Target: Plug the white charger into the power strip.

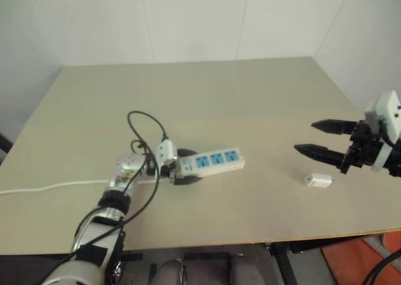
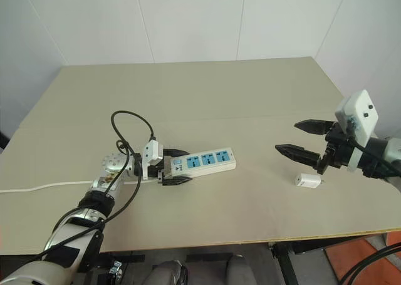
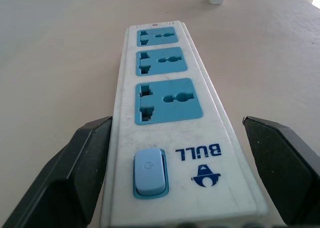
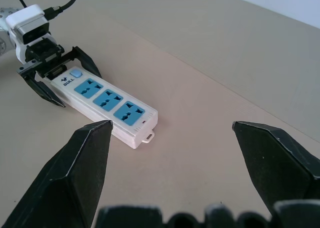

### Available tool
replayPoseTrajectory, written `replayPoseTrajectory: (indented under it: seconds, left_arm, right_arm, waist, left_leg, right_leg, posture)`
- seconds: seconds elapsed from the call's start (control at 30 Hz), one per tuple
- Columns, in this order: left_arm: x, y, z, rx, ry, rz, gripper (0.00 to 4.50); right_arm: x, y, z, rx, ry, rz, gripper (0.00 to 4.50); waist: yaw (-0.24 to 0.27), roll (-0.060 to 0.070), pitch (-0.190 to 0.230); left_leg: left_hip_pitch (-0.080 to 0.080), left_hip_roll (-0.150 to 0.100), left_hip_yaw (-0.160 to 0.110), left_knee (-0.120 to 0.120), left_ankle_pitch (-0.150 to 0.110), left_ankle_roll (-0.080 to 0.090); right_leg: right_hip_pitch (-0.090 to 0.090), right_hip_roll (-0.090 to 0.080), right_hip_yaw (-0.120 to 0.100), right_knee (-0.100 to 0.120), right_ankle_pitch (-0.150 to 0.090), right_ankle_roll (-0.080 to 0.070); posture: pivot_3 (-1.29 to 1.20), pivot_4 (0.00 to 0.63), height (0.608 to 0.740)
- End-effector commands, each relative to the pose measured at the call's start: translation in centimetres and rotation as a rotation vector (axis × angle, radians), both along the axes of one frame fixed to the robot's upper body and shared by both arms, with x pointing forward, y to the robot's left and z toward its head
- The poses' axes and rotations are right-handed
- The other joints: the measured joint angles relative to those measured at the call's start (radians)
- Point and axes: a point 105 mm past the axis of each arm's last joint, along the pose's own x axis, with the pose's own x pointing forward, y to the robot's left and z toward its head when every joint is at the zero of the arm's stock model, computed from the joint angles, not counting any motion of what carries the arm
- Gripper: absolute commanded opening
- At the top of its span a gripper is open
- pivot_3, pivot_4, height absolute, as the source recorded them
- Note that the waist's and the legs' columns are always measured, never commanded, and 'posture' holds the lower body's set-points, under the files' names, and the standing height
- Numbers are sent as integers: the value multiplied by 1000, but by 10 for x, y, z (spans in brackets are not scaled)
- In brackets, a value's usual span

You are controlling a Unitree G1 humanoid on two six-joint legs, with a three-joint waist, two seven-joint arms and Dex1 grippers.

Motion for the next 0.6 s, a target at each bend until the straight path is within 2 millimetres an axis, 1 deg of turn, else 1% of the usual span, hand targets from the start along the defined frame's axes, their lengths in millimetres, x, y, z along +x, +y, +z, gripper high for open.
replayPoseTrajectory:
  seconds: [0.03,0.23,0.37,0.47,0.53,0.6]
  left_arm:
    - [-1,4,-9,-11,19,25,4482]
    - [-1,10,-21,0,69,54,4482]
    - [-5,13,-30,33,112,35,4482]
    - [-7,15,-35,64,123,24,3901]
    - [-8,15,-35,67,132,12,3304]
    - [-8,15,-34,65,138,3,3296]
  right_arm:
    - [-4,2,12,-7,-46,7,4500]
    - [-2,4,13,-5,-42,17,4500]
    - [-2,4,14,-6,-41,21,4500]
    - [-2,4,15,-4,-42,22,4500]
    - [-2,4,16,-2,-44,23,4500]
    - [-1,4,16,-3,-44,23,4500]
  waist:
    - [0,0,0]
    - [-1,1,0]
    - [-2,1,-1]
    - [-2,2,-1]
    - [-2,2,-1]
    - [-3,2,-2]
  left_leg:
    - [0,0,0,0,0,0]
    - [2,0,0,0,-1,1]
    - [3,0,0,0,-1,3]
    - [5,0,0,0,-2,3]
    - [5,0,1,0,-2,3]
    - [5,0,1,0,-2,3]
  right_leg:
    - [0,0,0,0,0,0]
    - [1,0,0,0,0,0]
    - [2,0,0,0,0,0]
    - [3,0,0,1,0,0]
    - [3,0,0,1,0,0]
    - [3,0,0,1,0,0]
  posture:
    - [0,150,740]
    - [0,150,740]
    - [0,150,740]
    - [0,150,740]
    - [0,150,740]
    - [0,150,740]
